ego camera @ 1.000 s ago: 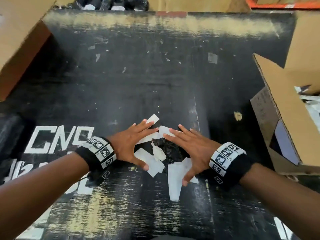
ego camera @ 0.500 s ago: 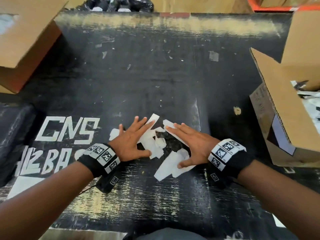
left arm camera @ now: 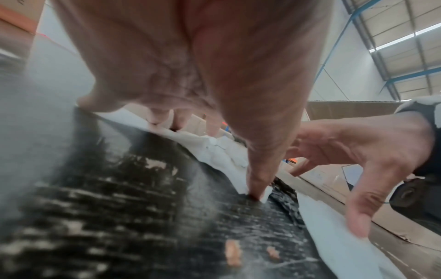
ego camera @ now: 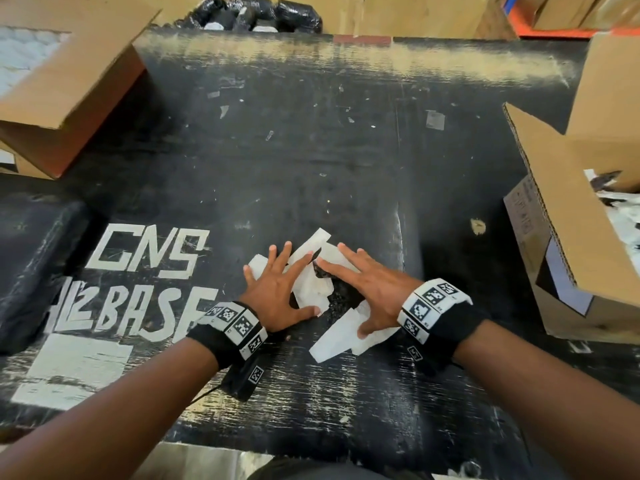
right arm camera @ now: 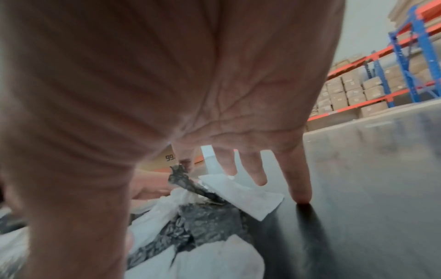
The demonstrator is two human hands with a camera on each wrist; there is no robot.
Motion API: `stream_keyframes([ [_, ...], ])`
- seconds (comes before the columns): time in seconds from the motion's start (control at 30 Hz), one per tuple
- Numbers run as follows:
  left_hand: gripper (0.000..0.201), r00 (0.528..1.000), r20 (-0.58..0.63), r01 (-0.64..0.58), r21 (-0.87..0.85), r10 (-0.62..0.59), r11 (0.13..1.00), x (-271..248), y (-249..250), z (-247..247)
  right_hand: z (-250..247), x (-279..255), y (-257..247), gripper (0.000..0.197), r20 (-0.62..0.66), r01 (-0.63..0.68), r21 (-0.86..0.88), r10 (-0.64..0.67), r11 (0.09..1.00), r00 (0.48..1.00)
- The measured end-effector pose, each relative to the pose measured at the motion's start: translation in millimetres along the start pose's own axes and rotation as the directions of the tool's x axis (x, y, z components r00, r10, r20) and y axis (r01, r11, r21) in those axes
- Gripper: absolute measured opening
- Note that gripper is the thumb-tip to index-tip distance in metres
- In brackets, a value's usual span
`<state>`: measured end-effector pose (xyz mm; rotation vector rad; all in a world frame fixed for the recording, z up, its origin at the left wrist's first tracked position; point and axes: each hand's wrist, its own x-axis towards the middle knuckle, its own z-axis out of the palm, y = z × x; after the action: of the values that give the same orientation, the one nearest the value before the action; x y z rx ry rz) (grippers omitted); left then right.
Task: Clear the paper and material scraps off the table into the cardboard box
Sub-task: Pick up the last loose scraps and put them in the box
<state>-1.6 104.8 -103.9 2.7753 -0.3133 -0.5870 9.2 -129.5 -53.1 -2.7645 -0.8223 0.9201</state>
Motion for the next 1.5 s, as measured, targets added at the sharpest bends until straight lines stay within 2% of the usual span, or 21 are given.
stream_keyframes([
  [0.07,0.104,1.000,-0.005,-0.026,-0.013,0.026,1.000,0.7,-1.3,1.9,1.0,7.0,-4.7,0.138,0.033,0.020,-0.047,-0.019,0.999,0.999],
  [0.13,0.100,0.999,-0.017,-0.052,-0.065,0.051,0.997,1.2,-2.1,2.6,2.5,16.8,-11.2,0.129,0.072,0.034,-0.084,-0.028,0.996,0.997],
  [0.3,0.081,0.994,-0.091,-0.063,-0.125,0.052,0.990,-1.1,-2.9,3.7,-2.3,21.9,-19.2,0.075,0.009,0.024,-0.118,-0.023,0.993,1.000],
  [0.4,0.075,0.994,-0.098,-0.063,-0.150,0.048,0.987,-2.3,-0.4,5.8,5.0,18.1,-20.0,0.053,-0.067,-0.003,-0.119,-0.005,0.993,0.998],
  [0.53,0.057,0.985,-0.166,-0.068,-0.136,0.045,0.988,-6.7,8.1,-0.4,16.6,15.2,-18.0,0.047,-0.149,-0.023,-0.117,0.005,0.993,0.989],
  [0.67,0.057,0.980,-0.196,0.017,-0.016,-0.020,1.000,-7.1,19.2,-10.8,15.2,9.3,-11.2,0.044,-0.265,-0.090,0.140,0.125,0.986,0.956],
  [0.8,0.054,0.986,-0.166,0.042,0.071,-0.029,0.997,-3.4,21.9,-15.4,5.6,0.7,-1.7,0.038,-0.429,-0.058,0.285,0.181,0.957,0.885],
  [0.87,0.050,0.982,-0.186,0.037,0.055,-0.026,0.998,-4.5,22.5,-15.5,2.0,-10.3,5.1,0.040,-0.514,-0.013,0.320,0.185,0.947,0.838],
  [0.97,0.048,0.974,-0.227,0.019,-0.012,-0.021,1.000,-7.2,22.4,-13.8,-1.3,-43.6,3.5,0.040,-0.630,0.090,0.267,0.104,0.959,0.769],
  [1.0,0.047,0.972,-0.236,0.015,-0.020,-0.019,1.000,-7.3,22.1,-13.3,1.3,-55.8,0.0,0.040,-0.643,0.120,0.225,0.055,0.967,0.764],
  [1.03,0.045,0.970,-0.242,0.011,-0.026,-0.017,1.000,-7.3,21.9,-13.3,5.9,-66.5,-2.9,0.041,-0.635,0.146,0.183,0.003,0.972,0.772],
  [1.07,0.045,0.970,-0.244,0.008,-0.030,-0.015,1.000,-7.1,22.2,-13.9,13.1,-75.4,-6.1,0.043,-0.590,0.147,0.153,-0.029,0.977,0.807],
  [1.17,0.045,0.974,-0.225,0.003,-0.020,-0.007,1.000,-5.7,22.4,-14.9,45.3,-88.9,-8.2,0.058,-0.335,0.084,0.084,-0.052,0.993,0.941],
  [1.23,0.046,0.977,-0.214,0.010,-0.011,-0.012,1.000,-4.9,22.3,-15.5,67.4,-90.2,-6.1,0.074,-0.179,0.035,0.026,-0.030,0.999,0.983],
  [1.27,0.047,0.977,-0.213,0.014,-0.018,-0.018,1.000,-4.7,22.4,-15.9,76.9,-89.1,-4.5,0.079,-0.163,0.027,0.000,-0.027,1.000,0.986],
  [1.33,0.046,0.976,-0.219,0.010,-0.048,-0.020,0.999,-5.4,23.6,-18.1,88.3,-84.4,-0.8,0.078,-0.216,0.038,-0.030,-0.043,0.999,0.975],
  [1.47,0.041,0.972,-0.236,-0.019,-0.079,0.000,0.997,-12.2,27.2,-23.0,79.9,-76.7,-3.5,0.062,-0.274,-0.023,-0.187,-0.030,0.982,0.961],
  [1.5,0.043,0.969,-0.246,-0.027,-0.081,0.007,0.996,-14.6,28.1,-23.4,73.1,-75.0,-7.0,0.055,-0.251,-0.021,-0.196,-0.029,0.980,0.968],
])
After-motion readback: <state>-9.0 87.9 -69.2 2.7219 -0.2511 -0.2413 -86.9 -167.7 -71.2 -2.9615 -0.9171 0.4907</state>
